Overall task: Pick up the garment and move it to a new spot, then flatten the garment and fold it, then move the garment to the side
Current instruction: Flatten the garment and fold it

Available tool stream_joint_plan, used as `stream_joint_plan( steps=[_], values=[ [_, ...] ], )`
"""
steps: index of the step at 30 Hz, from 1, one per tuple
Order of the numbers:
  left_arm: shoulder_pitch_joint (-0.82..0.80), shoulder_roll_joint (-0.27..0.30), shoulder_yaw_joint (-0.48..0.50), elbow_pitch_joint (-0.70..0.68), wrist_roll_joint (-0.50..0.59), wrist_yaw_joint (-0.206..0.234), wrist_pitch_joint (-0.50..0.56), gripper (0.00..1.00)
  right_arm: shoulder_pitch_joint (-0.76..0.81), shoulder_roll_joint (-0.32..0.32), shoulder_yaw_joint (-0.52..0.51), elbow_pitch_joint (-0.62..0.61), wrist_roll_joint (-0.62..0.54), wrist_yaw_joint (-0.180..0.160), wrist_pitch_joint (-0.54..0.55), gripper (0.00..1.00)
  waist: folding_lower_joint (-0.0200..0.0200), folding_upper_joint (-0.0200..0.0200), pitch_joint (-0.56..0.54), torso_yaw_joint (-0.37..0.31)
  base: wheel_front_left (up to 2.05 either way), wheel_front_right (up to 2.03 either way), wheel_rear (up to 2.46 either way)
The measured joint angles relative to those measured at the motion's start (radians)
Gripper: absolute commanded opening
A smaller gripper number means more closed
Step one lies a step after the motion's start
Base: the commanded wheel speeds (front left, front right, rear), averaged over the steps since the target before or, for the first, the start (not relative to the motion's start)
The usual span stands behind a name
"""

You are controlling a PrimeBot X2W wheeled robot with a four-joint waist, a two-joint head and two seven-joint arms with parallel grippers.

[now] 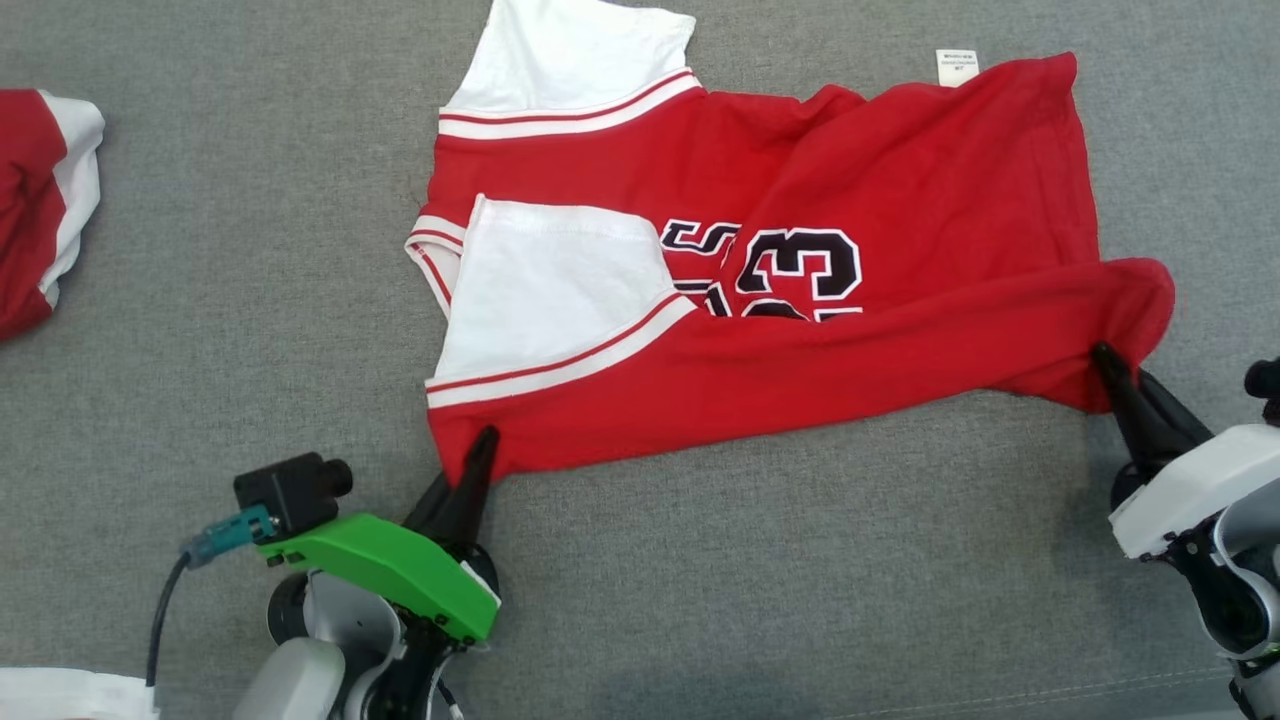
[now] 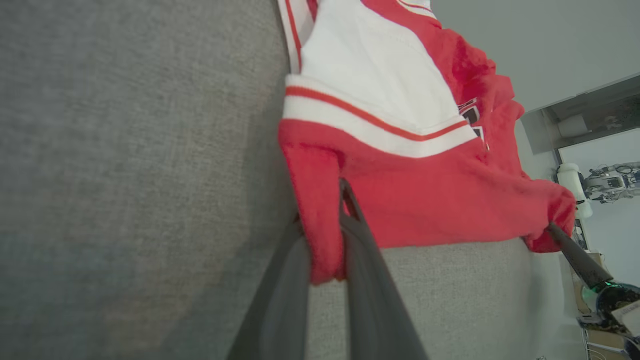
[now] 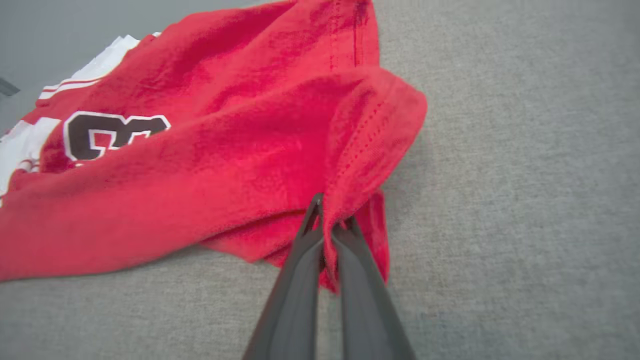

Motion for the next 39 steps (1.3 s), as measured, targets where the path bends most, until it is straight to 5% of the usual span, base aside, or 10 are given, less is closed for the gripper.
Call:
stream_joint_plan(
  steps=[12, 23, 24, 27, 29, 33, 34, 36, 37, 39],
  values=[
    [0.075, 0.099, 0.117, -0.151, -0.084, 0.014, 0.026, 0.0, 0.041, -0.355, 0.301, -0.207, 0.264, 0.0, -0.107, 0.0, 0.0, 0.0, 0.009, 0.006, 0.0, 0.0, 0.0],
    [0.198, 0.089, 0.133, -0.203, -0.117, 0.039, 0.007, 0.0, 0.067, -0.492, 0.369, -0.165, 0.442, 0.001, -0.138, 0.0, 0.0, 0.0, 0.018, 0.0, 0.0, 0.0, 0.0],
    [0.199, 0.089, 0.131, -0.2, -0.117, 0.039, 0.007, 0.0, 0.066, -0.498, 0.367, -0.158, 0.444, 0.002, -0.145, 0.23, 0.0, 0.0, 0.018, 0.0, 0.0, 0.0, 0.0],
    [0.203, 0.086, 0.127, -0.195, -0.117, 0.039, 0.006, 0.0, 0.06, -0.502, 0.365, -0.142, 0.452, 0.002, -0.156, 0.42, 0.0, 0.0, 0.015, -0.001, 0.0, 0.0, 0.0],
    [0.203, 0.086, 0.128, -0.192, -0.117, 0.039, 0.004, 0.0, 0.054, -0.501, 0.367, -0.134, 0.456, 0.002, -0.157, 1.0, 0.0, 0.0, 0.014, -0.001, 0.0, 0.0, 0.0],
    [0.203, 0.087, 0.13, -0.184, -0.111, 0.049, -0.003, 0.02, 0.049, -0.515, 0.348, -0.103, 0.461, 0.001, -0.168, 1.0, 0.0, 0.0, 0.013, 0.0, 0.0, 0.0, 0.0],
    [0.204, 0.087, 0.129, -0.184, -0.107, 0.049, -0.003, 0.08, 0.049, -0.515, 0.339, -0.097, 0.461, 0.001, -0.17, 1.0, 0.0, 0.0, 0.012, -0.001, 0.0, 0.0, 0.0],
    [0.209, 0.087, 0.124, -0.183, -0.102, 0.055, -0.011, 0.5, 0.049, -0.516, 0.318, -0.083, 0.461, 0.001, -0.183, 1.0, 0.0, 0.0, 0.012, -0.001, 0.0, 0.0, 0.0],
    [0.212, 0.087, 0.122, -0.182, -0.094, 0.058, -0.012, 1.0, 0.049, -0.518, 0.309, -0.083, 0.462, 0.001, -0.187, 1.0, 0.0, 0.0, 0.01, 0.0, 0.0, 0.0, 0.0],
    [0.225, 0.091, 0.109, -0.19, -0.073, 0.067, -0.02, 1.0, 0.05, -0.517, 0.284, -0.085, 0.459, 0.001, -0.2, 1.0, 0.0, 0.0, 0.008, 0.0, 0.0, 0.0, 0.0]
  ],
)
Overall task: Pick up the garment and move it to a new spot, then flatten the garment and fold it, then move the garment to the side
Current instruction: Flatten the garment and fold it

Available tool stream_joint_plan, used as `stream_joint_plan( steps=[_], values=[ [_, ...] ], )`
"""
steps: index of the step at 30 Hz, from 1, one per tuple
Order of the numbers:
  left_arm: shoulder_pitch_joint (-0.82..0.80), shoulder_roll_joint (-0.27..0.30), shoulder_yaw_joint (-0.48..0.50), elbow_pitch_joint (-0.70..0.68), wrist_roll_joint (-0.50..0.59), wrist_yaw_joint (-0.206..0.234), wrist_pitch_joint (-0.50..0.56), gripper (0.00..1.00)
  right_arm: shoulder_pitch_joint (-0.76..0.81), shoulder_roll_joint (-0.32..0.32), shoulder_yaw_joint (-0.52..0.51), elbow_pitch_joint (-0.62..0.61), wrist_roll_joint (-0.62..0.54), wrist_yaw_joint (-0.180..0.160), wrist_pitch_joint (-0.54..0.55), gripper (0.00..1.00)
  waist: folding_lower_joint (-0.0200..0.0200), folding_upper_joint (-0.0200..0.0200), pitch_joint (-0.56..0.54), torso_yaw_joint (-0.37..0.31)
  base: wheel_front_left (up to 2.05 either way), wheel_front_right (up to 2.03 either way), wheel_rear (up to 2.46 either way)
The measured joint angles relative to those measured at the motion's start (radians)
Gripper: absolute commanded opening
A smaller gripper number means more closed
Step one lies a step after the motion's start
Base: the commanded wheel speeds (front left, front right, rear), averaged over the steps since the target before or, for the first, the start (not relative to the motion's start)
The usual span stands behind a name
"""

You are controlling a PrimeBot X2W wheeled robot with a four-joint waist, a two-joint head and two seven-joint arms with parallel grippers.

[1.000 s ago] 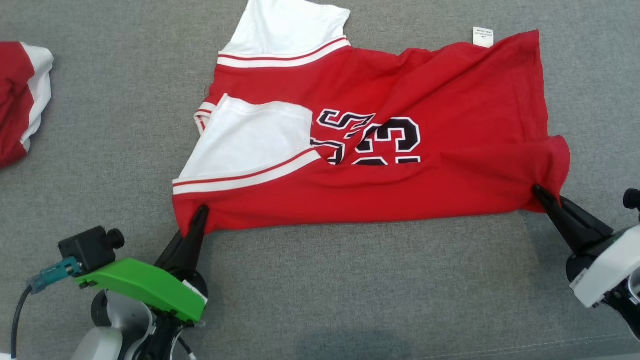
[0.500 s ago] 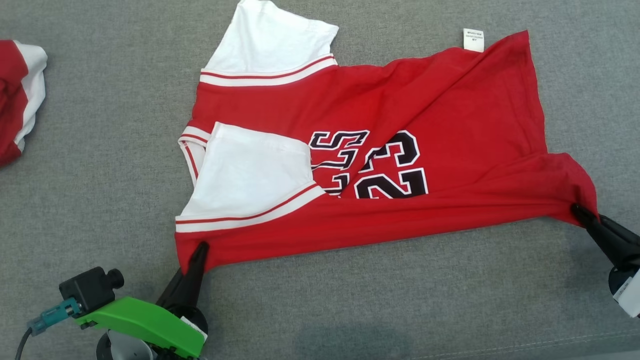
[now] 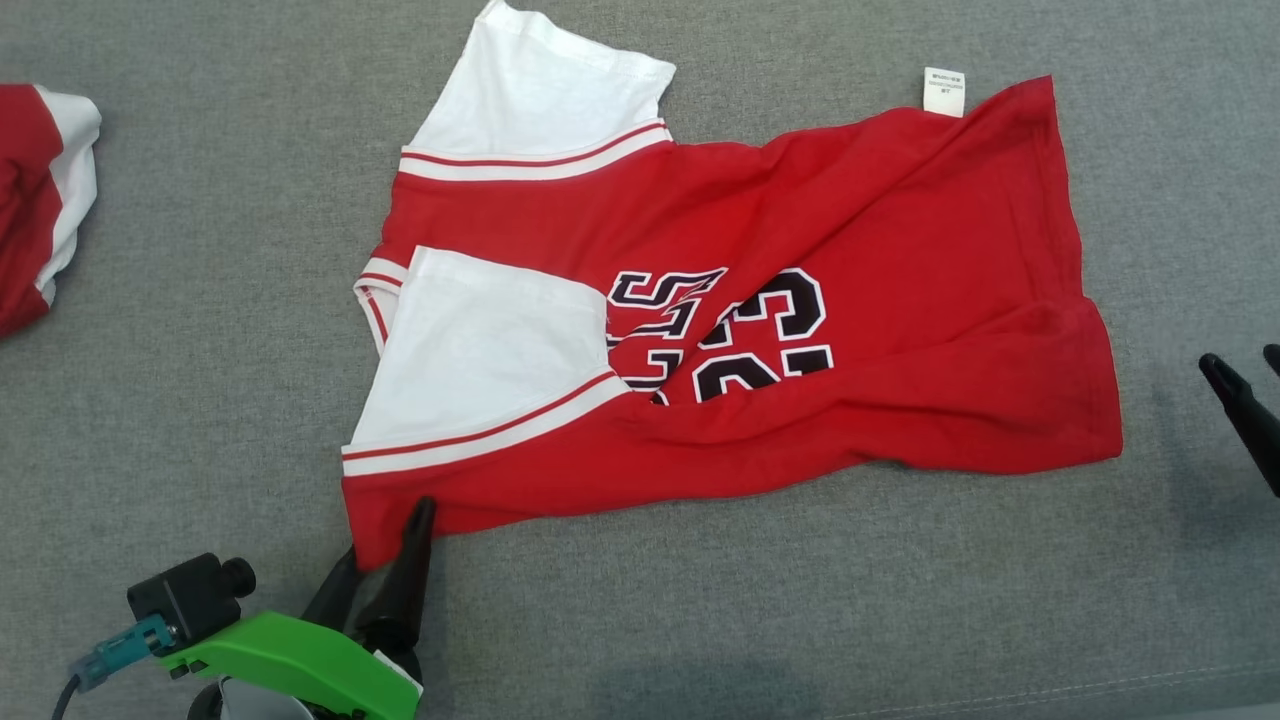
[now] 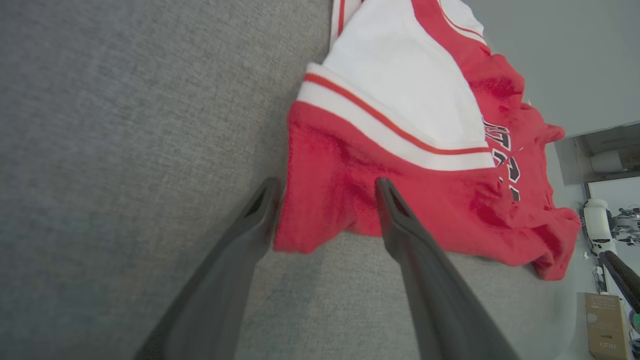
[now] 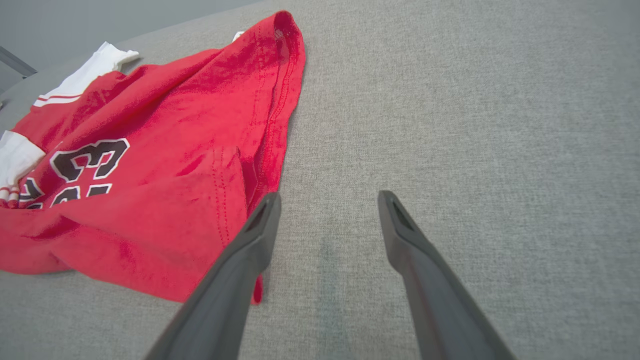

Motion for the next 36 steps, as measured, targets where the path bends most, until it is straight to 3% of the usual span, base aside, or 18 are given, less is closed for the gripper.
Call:
stream_joint_plan(
  steps=[8, 15, 19, 23, 36],
  values=[
    [-0.07, 0.086, 0.011, -0.094, 0.152, 0.055, -0.021, 1.0, -0.082, 0.062, -0.081, 0.043, -0.083, 0.0, 0.023, 1.0, 0.0, 0.0, 0.016, 0.004, 0.0, 0.0, 0.0],
    [-0.397, 0.154, -0.011, -0.087, 0.239, 0.019, 0.088, 1.0, -0.358, 0.242, -0.123, 0.122, -0.214, 0.0, 0.142, 1.0, 0.0, 0.0, 0.084, 0.008, 0.0, 0.0, 0.0],
    [-0.637, 0.127, -0.027, 0.007, 0.221, -0.015, 0.172, 1.0, -0.522, 0.351, -0.099, 0.158, -0.276, 0.0, 0.224, 1.0, 0.0002, 0.0, 0.136, 0.006, 0.0, 0.0, 0.0],
    [-0.838, 0.113, -0.039, 0.158, 0.221, -0.04, 0.231, 1.0, -0.618, 0.411, -0.071, 0.205, -0.322, 0.0, 0.278, 1.0, 0.0003, -0.0001, 0.185, 0.002, 0.0, 0.0, 0.0],
    [-1.185, 0.037, -0.078, 0.541, 0.17, -0.148, 0.357, 1.0, -0.712, 0.462, -0.027, 0.245, -0.324, 0.0, 0.287, 1.0, 0.0002, 0.0, 0.268, -0.059, 0.0, 0.0, 0.0]
  ],
)
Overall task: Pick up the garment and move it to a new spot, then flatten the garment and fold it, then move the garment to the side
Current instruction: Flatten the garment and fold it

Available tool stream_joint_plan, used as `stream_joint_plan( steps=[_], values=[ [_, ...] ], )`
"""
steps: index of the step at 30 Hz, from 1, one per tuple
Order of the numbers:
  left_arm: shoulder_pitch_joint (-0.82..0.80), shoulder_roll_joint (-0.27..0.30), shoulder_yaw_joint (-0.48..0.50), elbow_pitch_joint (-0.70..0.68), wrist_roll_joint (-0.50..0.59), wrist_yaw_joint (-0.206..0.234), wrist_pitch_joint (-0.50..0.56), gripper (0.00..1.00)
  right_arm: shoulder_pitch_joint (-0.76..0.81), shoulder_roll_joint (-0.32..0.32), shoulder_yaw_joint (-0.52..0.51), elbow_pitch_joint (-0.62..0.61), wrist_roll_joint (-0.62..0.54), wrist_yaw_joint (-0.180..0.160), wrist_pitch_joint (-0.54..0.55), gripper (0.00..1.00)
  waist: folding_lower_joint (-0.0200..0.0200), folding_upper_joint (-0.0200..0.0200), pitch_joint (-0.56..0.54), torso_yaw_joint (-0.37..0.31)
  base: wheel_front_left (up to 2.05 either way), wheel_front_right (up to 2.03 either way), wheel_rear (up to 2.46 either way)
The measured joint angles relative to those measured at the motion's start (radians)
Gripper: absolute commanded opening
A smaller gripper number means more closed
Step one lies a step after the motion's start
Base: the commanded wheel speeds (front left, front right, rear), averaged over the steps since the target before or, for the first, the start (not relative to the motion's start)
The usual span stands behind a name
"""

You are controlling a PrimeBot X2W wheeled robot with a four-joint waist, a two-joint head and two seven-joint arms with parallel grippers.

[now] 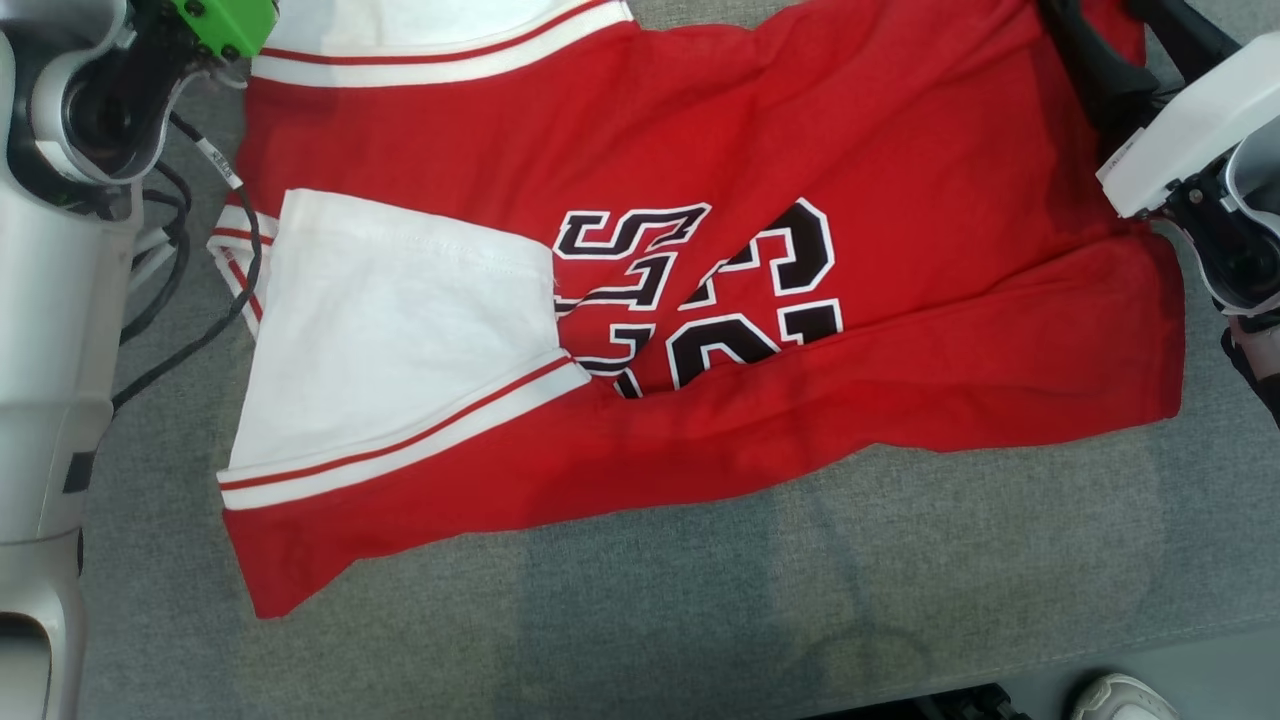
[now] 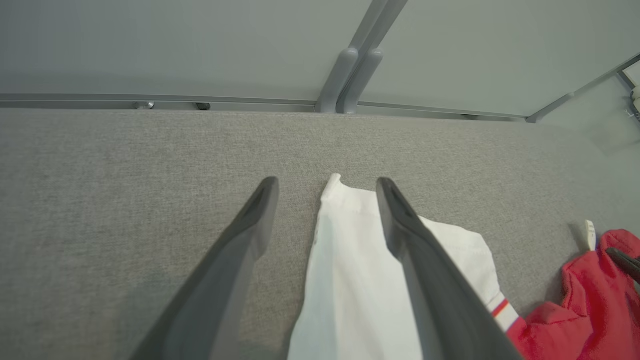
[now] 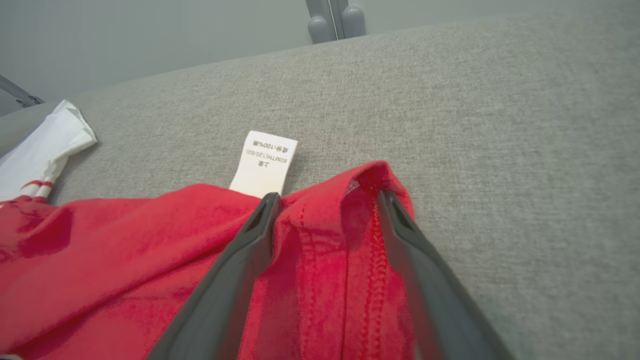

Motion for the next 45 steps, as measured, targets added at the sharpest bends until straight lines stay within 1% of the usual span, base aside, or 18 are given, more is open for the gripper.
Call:
stream_joint_plan(
  steps=[3, 5, 7, 11, 19, 29, 30, 31, 32, 33, 34, 35, 45],
  values=[
    [-0.047, -0.015, -0.009, 0.053, 0.001, -0.016, 0.0, 1.0, -0.023, 0.001, 0.024, 0.005, 0.002, 0.0, 0.002, 0.0, -0.0001, 0.0, 0.012, -0.014, 0.0, 0.0, 0.0],
    [-0.066, -0.033, -0.017, 0.081, 0.0, -0.027, 0.001, 1.0, -0.032, -0.002, 0.039, 0.007, 0.011, 0.0, 0.009, 0.0, 0.0, 0.0, 0.018, -0.02, 0.0, 0.0, 0.0],
    [-0.069, -0.042, -0.035, 0.108, -0.004, -0.039, 0.028, 1.0, -0.039, -0.015, 0.048, 0.007, 0.021, 0.0, 0.009, 0.0, -0.0001, 0.0, 0.022, -0.025, 0.0, 0.0, 0.0],
    [-0.078, -0.019, -0.079, 0.148, 0.021, -0.052, 0.072, 1.0, -0.055, -0.036, 0.061, 0.01, 0.038, 0.0, 0.009, 0.0, -0.0001, 0.0, 0.028, -0.031, 0.0, 0.0, 0.0],
    [-0.097, 0.017, -0.109, 0.191, 0.064, -0.077, 0.069, 1.0, -0.081, -0.051, 0.088, 0.015, 0.059, 0.0, 0.004, 0.0, -0.0003, 0.0, 0.044, -0.039, 0.0, 0.0, 0.0],
    [-0.115, 0.024, -0.11, 0.23, 0.066, -0.083, 0.046, 1.0, -0.104, -0.075, 0.099, 0.03, 0.114, 0.001, -0.019, 0.0, -0.0003, 0.0, 0.06, -0.049, 0.0, 0.0, 0.0],
    [-0.116, 0.023, -0.109, 0.233, 0.065, -0.086, 0.043, 1.0, -0.104, -0.077, 0.1, 0.031, 0.117, 0.001, -0.024, 0.04, -0.0003, 0.0, 0.06, -0.05, 0.0, 0.0, 0.0],
    [-0.117, 0.022, -0.108, 0.236, 0.062, -0.088, 0.039, 1.0, -0.104, -0.081, 0.105, 0.033, 0.117, 0.001, -0.027, 0.25, -0.0003, 0.0, 0.06, -0.05, 0.0, 0.0, 0.0],
    [-0.118, 0.021, -0.106, 0.237, 0.061, -0.088, 0.037, 1.0, -0.104, -0.084, 0.111, 0.033, 0.117, 0.001, -0.029, 0.36, -0.0003, 0.0, 0.06, -0.051, 0.0, 0.0, 0.0],
    [-0.119, 0.018, -0.104, 0.239, 0.057, -0.088, 0.032, 1.0, -0.104, -0.085, 0.115, 0.033, 0.117, 0.001, -0.035, 0.5, -0.0003, 0.0, 0.06, -0.051, 0.0, 0.0, 0.0],
    [-0.119, 0.016, -0.102, 0.24, 0.055, -0.092, 0.03, 1.0, -0.104, -0.086, 0.121, 0.031, 0.117, 0.001, -0.036, 0.82, -0.0003, 0.0, 0.06, -0.051, 0.0, 0.0, 0.0],
    [-0.121, 0.014, -0.102, 0.242, 0.053, -0.094, 0.03, 1.0, -0.104, -0.087, 0.127, 0.03, 0.115, 0.001, -0.045, 1.0, -0.0003, 0.0, 0.06, -0.052, 0.0, 0.0, 0.0],
    [-0.129, 0.005, -0.112, 0.266, 0.056, -0.097, 0.005, 1.0, -0.131, -0.086, 0.144, 0.058, 0.079, 0.001, -0.066, 1.0, -0.0003, 0.0, 0.055, -0.071, 0.0, 0.0, 0.0]
  ],
)
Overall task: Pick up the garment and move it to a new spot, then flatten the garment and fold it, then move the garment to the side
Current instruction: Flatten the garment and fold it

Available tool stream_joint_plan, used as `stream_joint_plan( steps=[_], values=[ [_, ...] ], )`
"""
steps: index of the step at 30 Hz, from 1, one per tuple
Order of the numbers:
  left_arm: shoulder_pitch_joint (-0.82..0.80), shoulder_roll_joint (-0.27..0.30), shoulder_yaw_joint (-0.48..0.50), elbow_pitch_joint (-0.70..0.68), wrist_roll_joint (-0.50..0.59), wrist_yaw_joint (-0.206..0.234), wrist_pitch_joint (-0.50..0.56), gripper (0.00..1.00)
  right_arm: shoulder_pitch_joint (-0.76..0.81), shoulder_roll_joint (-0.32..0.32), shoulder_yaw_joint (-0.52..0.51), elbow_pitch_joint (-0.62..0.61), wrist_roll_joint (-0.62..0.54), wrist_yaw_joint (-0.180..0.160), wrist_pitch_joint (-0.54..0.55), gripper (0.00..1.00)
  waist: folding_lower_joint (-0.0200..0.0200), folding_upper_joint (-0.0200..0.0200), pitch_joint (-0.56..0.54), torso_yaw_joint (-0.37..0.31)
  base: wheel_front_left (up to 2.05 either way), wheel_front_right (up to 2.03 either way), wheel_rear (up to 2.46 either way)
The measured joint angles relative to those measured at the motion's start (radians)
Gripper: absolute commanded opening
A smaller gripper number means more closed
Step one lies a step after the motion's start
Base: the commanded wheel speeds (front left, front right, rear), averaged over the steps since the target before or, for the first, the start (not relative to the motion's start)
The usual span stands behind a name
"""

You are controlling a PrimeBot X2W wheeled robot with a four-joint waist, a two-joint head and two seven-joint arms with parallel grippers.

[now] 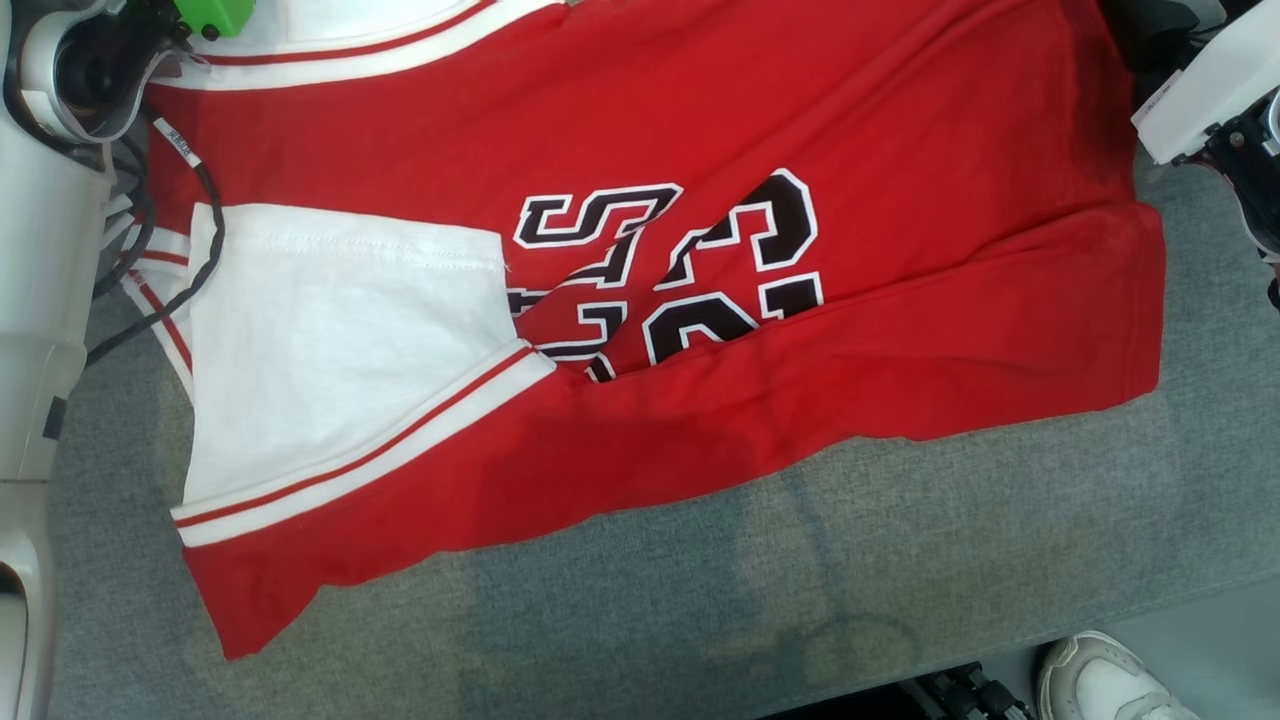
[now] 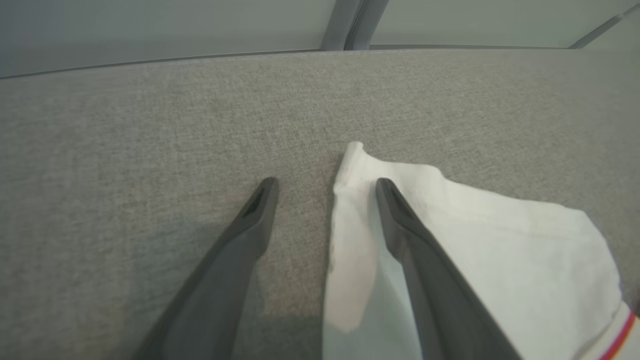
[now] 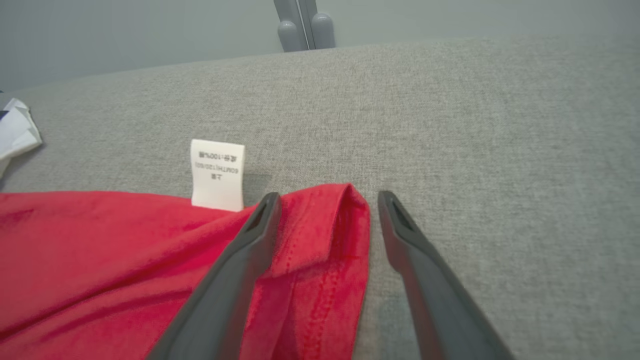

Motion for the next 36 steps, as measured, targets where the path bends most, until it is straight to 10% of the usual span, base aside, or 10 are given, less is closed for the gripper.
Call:
stream_joint_plan(
  steps=[5, 10, 12, 13, 36],
  values=[
    [-0.003, -0.004, -0.001, 0.015, -0.003, -0.007, -0.011, 0.71, -0.011, 0.01, -0.001, 0.037, -0.011, 0.0, 0.014, 1.0, 0.0, 0.0, 0.0, -0.004, 0.0, 0.0, 0.0],
    [-0.01, -0.017, -0.006, 0.031, -0.014, -0.021, -0.028, 0.0, -0.059, 0.06, 0.019, 0.076, -0.007, 0.0, 0.057, 1.0, 0.0, 0.0, 0.004, -0.003, 0.0, 0.0, 0.0],
    [-0.009, -0.02, -0.011, 0.035, -0.02, -0.026, -0.027, 0.0, -0.074, 0.067, 0.035, 0.092, -0.007, -0.001, 0.071, 0.07, 0.0, 0.0, 0.003, -0.004, 0.0, 0.0, 0.0],
    [-0.009, -0.022, -0.012, 0.037, -0.026, -0.031, -0.026, 0.0, -0.079, 0.066, 0.044, 0.095, -0.007, -0.001, 0.076, 0.0, 0.0, 0.0, 0.002, -0.003, 0.0, 0.0, 0.0],
    [0.192, -0.037, 0.087, -0.222, -0.244, -0.051, -0.111, 0.0, 0.039, -0.003, 0.141, 0.104, 0.056, -0.001, -0.11, 0.0, 0.0, 0.0, -0.145, 0.054, 0.0, 0.0, 0.0]
  ],
)
